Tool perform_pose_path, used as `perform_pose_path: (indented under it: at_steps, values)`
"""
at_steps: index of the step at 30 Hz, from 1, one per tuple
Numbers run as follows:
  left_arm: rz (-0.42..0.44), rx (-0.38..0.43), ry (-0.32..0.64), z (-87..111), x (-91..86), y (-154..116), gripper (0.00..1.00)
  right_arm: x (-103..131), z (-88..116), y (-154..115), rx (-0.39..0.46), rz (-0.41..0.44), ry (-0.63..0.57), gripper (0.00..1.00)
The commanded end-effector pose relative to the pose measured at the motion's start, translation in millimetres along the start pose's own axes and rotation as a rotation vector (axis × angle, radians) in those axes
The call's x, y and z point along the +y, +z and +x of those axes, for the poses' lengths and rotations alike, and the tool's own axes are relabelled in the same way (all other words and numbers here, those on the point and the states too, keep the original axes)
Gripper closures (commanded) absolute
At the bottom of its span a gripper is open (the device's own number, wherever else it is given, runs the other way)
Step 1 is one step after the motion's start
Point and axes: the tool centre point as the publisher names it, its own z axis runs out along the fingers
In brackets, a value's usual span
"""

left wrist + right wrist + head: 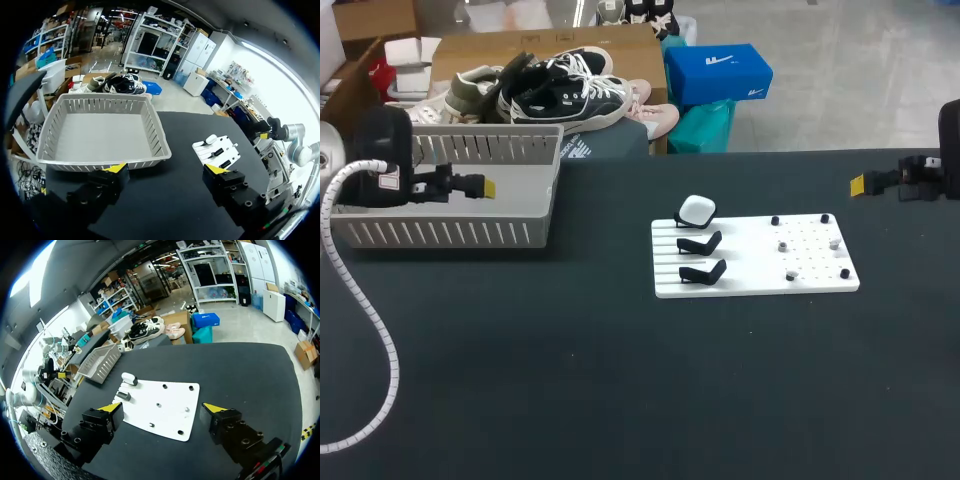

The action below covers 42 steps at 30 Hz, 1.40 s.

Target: Pick up each earbud case from the left stands, insert the matching earbuds, close the lid, and place the case in the box.

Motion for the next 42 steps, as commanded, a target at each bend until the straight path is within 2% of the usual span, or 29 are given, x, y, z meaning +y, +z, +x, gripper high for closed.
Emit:
perform_pose_path:
  at_steps: [1, 5, 11, 18, 21, 24, 30, 36, 42]
  values:
    - [0.076, 0.008, 0.126, -15.7, 4.3, 6, 0.0, -2, 0, 0, 0.001, -0.006, -0.002, 0.0]
    - [0.124, 0.011, 0.266, -29.3, -3.8, 13, 0.0, -2, 0, 0, 0.001, -0.006, -0.002, 0.0]
    - [0.251, 0.018, 0.461, -48.1, -17.9, 34, 0.0, -2, 0, 0, 0.001, -0.006, -0.002, 0.0]
    - [0.418, 0.005, 0.668, -60.3, -35.3, 61, 0.0, -2, 0, 0, 0.001, -0.006, -0.002, 0.0]
    - [0.467, 0.015, 0.722, -63.9, -43.6, 75, 0.0, -2, 0, 0, 0.001, -0.006, -0.002, 0.0]
    - [0.54, 0.027, 0.793, -63.4, -53.2, 87, 0.0, -2, 0, 0, 0.001, -0.006, -0.002, 0.0]
    - [0.619, 0.059, 0.91, -60.1, -72.1, 109, 0.0, -2, 0, 0, 0.001, -0.006, -0.002, 0.0]
    - [0.658, 0.073, 0.967, -52.4, -88.3, 131, 0.0, -2, 0, 0, 0.001, -0.006, -0.002, 0.0]
    - [0.649, 0.073, 1.02, -39.9, -99.9, 159, 0.0, -2, 0, 0, 0.001, -0.006, -0.002, 0.0]
